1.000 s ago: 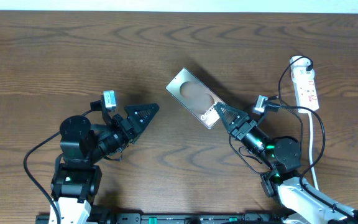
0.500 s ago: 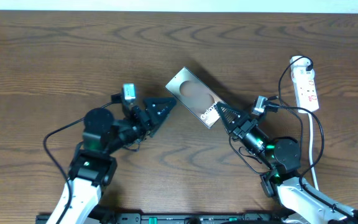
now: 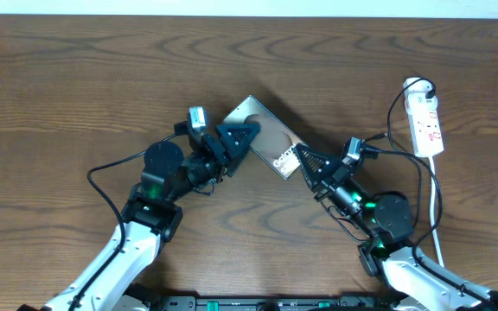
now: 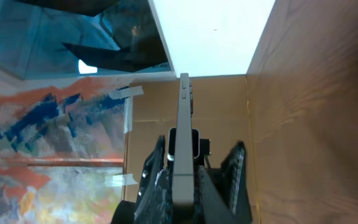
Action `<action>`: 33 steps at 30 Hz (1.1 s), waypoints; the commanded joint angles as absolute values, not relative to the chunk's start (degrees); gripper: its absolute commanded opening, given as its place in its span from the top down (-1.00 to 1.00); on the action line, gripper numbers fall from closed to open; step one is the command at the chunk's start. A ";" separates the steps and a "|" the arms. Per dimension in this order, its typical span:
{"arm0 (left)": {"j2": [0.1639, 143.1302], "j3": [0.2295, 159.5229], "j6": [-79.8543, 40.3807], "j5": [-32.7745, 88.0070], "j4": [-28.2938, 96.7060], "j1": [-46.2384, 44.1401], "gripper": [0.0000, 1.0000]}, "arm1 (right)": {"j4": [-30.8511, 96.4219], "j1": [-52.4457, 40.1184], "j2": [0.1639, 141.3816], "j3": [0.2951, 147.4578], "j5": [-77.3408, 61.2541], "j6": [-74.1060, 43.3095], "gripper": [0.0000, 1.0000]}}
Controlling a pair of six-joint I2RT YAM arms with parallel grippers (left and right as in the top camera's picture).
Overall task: Plug charger to phone and switch on socket
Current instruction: 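Grasp the phone's bottom end with the left gripper beside the right gripper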
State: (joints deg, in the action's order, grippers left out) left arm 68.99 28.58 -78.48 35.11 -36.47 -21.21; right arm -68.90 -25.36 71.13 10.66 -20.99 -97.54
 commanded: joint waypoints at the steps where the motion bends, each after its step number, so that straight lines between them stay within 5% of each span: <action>1: 69.08 28.93 -82.52 31.20 -39.40 -21.37 -0.36 | -67.81 -27.81 70.83 11.55 -15.90 -99.20 0.97; 12: 69.25 28.93 -86.08 25.71 -41.08 -25.19 -0.33 | -67.02 -34.94 70.83 11.57 -5.78 -94.61 0.97; 16: 69.25 28.93 -87.31 25.78 -41.04 -25.47 -0.14 | -67.02 -35.03 70.83 11.57 -4.97 -90.52 0.98; 33: 69.36 28.93 -90.06 25.87 -40.99 -26.98 0.01 | -65.95 -36.21 70.83 13.74 -1.41 -88.20 0.97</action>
State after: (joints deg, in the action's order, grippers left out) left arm 69.34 28.58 -90.02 25.80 -40.45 -26.15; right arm -65.63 -34.96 71.20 11.46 -3.53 -89.89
